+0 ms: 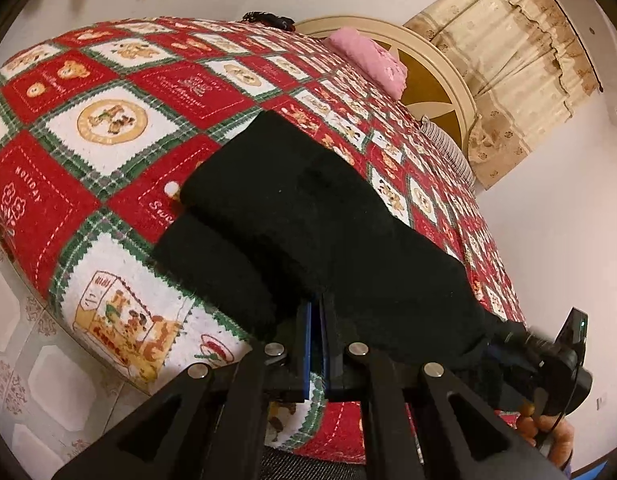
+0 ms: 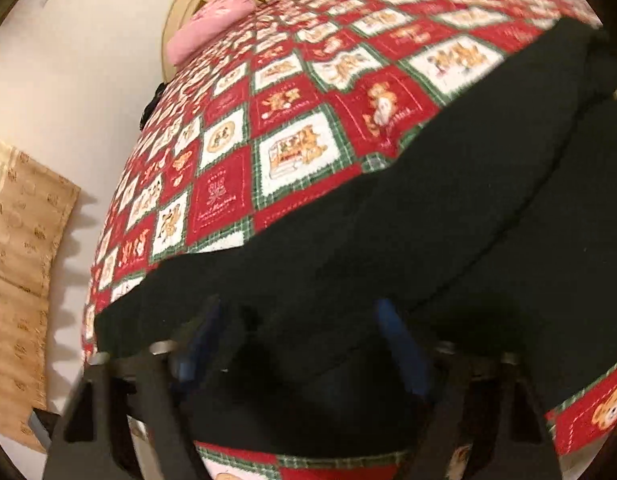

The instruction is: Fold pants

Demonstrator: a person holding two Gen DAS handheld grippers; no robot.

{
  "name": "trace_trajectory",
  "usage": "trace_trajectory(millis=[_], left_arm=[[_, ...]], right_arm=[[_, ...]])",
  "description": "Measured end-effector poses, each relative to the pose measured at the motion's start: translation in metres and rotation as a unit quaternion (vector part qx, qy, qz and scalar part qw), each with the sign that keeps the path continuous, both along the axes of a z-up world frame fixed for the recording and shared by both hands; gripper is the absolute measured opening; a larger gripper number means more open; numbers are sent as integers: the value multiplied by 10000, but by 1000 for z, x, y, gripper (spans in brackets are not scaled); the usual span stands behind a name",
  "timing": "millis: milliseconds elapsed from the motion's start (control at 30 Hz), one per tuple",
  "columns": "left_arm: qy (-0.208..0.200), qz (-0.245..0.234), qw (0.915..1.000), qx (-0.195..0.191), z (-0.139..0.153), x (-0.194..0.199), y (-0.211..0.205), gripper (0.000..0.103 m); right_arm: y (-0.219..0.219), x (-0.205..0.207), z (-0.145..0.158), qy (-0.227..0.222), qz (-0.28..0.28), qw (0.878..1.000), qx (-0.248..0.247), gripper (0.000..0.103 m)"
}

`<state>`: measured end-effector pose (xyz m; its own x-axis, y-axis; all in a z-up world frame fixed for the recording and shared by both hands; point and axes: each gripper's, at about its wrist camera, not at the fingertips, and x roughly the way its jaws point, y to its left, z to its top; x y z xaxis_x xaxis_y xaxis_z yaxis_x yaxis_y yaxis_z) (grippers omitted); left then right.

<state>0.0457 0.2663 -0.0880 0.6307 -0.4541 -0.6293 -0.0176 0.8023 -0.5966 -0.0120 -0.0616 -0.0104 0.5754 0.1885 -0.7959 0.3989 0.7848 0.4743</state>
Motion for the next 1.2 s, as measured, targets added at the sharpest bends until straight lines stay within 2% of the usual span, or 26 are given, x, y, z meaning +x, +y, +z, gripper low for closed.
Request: trace_trajectory(millis=[33,67,100,167,267,333,467,600,733,800,833,900,967,1000,1033,1067,1100,1133,1200], left_arm=[[-14,2,10000,-14,0,0,0,3],[-42,-8,10000,-10,2,0,0,3],[-83,-27,10000,5,4,-1,-1,3],[-160,-70,9998,64,11,-2,-3,3],[-174,-143,9996,149,16,-6,-5,3],[-131,-193,9996,187,15,-6,-8,3],[43,-250,9993,279,7,-10,-16,3],[121,-318,9986,417,3,-17,-17,3],[126,-273,9989,356,7,-19,-9,3],[142,-292,9983,489,9,-19,-9,3],[201,-320,9978,542,10,-18,-10,3],[548,-372,9957,641,9,-17,-9,3],[616,-321,9940,844,16,-20,-7,3],[521,-251,9937,959,24,-22,-5,3],[442,-202,9940,984,30,-23,-4,3],[310,-151,9949,945,38,-21,-2,3],[138,-98,9964,833,48,-18,-1,3],[-56,-68,9975,706,59,-12,-2,3],[-311,-102,9971,684,71,2,-11,3]], right_arm=[[-2,-2,-2,-19,106,9999,81,11],[-6,-3,-8,6,170,9993,327,6],[-13,-10,-12,-32,168,9982,581,6],[-19,-21,-9,-212,229,9978,591,6],[-20,-49,8,-627,448,9966,287,6],[-16,-60,12,-705,567,9959,90,6],[-10,-74,3,-495,721,9961,-131,6],[-8,-79,-15,-202,742,9970,-77,6],[2,-83,-14,-125,885,9957,-260,6],[-1,-86,-14,-118,914,9954,-277,6],[-3,-86,-12,-192,907,9953,-284,6],[-9,-92,2,-814,892,9921,-333,8],[-9,-94,24,-1398,1069,9835,-408,10],[-8,-92,33,-1558,1156,9798,-477,15],[-6,-88,46,-1747,1310,9739,-625,38],[-5,-84,54,-1850,1393,9700,-746,80],[-6,-75,65,-2022,1473,9643,-865,97],[-7,-69,72,-2182,1523,9598,-889,103],[-7,-43,81,-2401,1836,9495,-842,103]])
